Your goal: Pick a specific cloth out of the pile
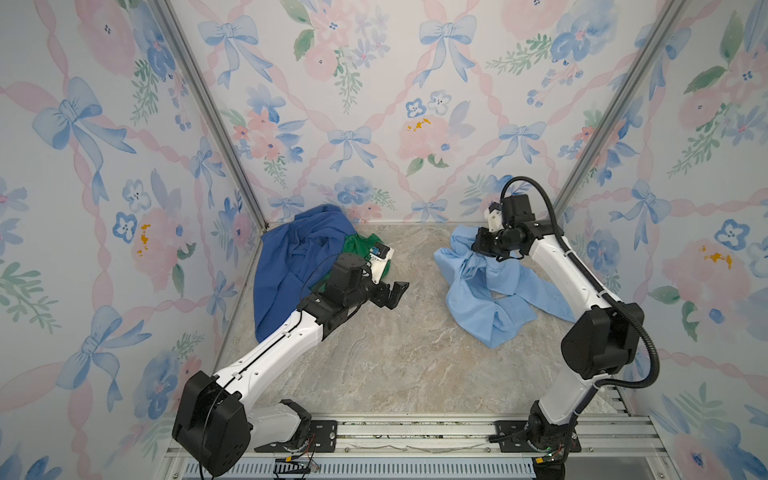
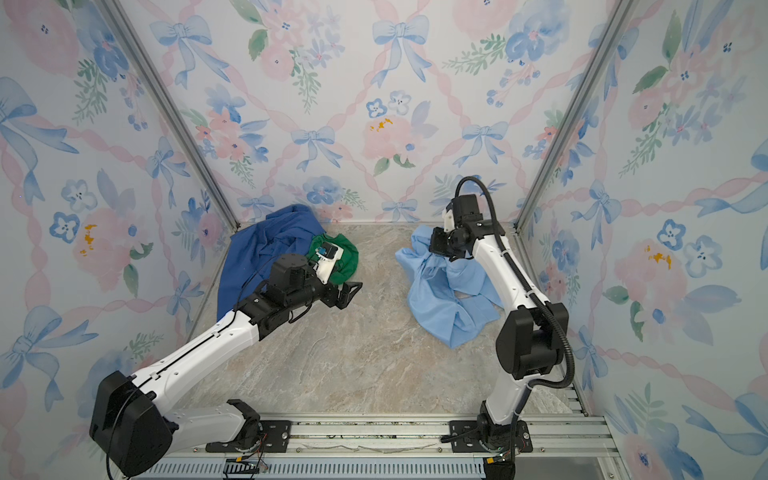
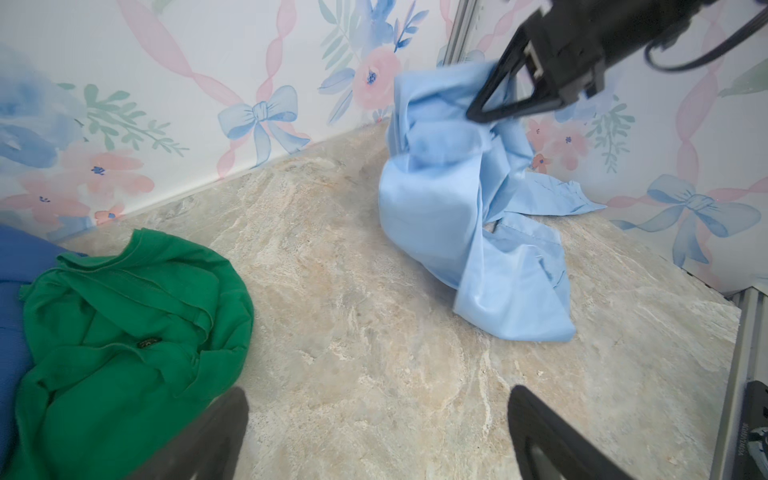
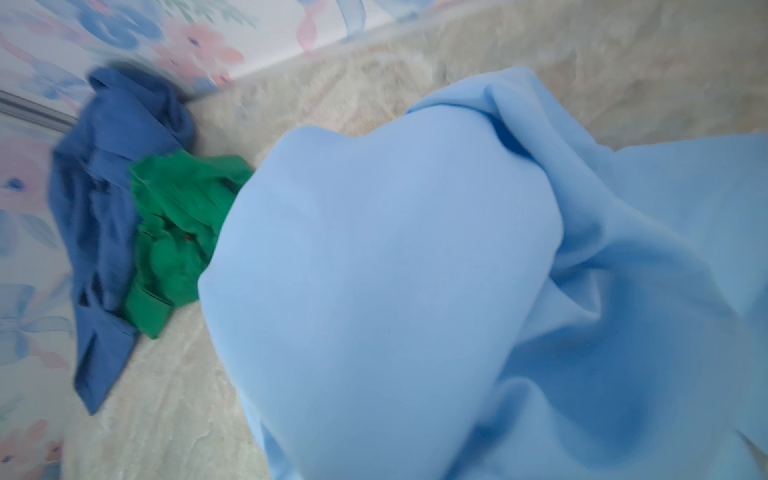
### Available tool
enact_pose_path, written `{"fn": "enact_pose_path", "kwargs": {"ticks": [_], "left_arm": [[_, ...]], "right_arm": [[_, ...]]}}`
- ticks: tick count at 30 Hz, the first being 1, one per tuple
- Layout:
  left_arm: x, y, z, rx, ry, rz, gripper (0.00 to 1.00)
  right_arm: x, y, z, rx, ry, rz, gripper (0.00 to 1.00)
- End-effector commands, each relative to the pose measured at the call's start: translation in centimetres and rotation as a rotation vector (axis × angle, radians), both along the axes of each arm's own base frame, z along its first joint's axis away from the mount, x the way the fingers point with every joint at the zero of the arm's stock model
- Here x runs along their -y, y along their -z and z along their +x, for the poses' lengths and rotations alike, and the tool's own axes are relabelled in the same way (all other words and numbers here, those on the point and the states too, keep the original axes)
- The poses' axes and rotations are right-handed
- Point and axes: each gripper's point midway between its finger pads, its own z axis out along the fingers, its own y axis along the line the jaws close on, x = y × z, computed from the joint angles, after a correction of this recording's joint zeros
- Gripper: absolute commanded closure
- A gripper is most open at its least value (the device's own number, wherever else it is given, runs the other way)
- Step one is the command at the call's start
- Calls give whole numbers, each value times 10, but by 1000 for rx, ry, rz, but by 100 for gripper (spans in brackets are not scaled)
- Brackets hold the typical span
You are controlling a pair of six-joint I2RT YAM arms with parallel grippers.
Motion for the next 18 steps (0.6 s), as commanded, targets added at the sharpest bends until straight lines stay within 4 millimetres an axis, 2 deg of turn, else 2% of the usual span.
{"fn": "enact_pose_path", "kwargs": {"ticks": [1,3,5,13,18], "left_arm": [[-13,-3,6,5,-66,-2,2],[-16,-7,7,11,-85,-7,2],[-17,-12,5,20,-90,-21,2],[-22,-22,-1,41,-99,-43,2],[-23,-23,-2,39,-104,-50,2]], "right_arm": [[-12,-52,-7,32,-84,179,100],[0,-66,-1,56,-59,206,100],[19,-64,4,50,-9,209,100],[85,-18,8,-3,105,235,100],[138,3,-8,-34,233,82,100]]}}
